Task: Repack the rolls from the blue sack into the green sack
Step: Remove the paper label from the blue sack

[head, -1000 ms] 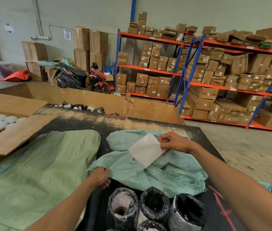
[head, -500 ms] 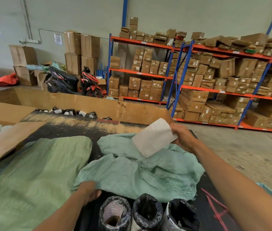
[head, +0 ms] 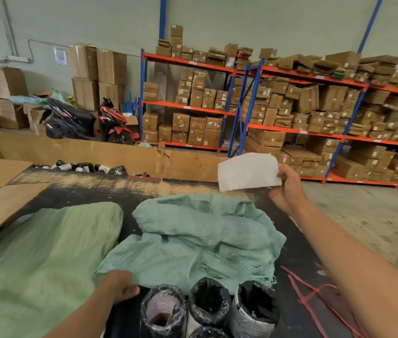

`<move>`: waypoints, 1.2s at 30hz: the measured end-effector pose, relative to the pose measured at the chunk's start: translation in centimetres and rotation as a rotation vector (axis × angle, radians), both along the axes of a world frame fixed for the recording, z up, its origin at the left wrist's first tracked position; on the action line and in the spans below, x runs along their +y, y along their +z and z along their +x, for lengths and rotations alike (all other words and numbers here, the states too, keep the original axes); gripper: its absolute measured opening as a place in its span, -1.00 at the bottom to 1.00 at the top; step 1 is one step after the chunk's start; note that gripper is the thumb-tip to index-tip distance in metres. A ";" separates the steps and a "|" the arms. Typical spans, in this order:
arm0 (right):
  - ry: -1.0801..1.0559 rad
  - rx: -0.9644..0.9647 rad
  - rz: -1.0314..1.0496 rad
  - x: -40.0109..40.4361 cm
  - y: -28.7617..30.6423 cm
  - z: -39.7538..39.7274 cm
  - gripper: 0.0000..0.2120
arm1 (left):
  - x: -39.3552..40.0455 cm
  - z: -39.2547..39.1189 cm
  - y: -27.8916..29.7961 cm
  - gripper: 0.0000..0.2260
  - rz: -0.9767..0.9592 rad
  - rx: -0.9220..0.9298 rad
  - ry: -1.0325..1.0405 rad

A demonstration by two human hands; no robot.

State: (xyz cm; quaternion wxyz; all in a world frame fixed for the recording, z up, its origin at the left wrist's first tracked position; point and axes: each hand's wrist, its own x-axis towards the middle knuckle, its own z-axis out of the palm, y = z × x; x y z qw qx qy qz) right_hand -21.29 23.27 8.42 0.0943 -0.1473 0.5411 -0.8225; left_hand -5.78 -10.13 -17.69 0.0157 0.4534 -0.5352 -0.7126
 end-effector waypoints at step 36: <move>-0.327 0.308 0.616 21.4 -11.2 20.6 -0.70 | 31.3 14.7 15.8 -0.40 -1.275 0.088 -1.149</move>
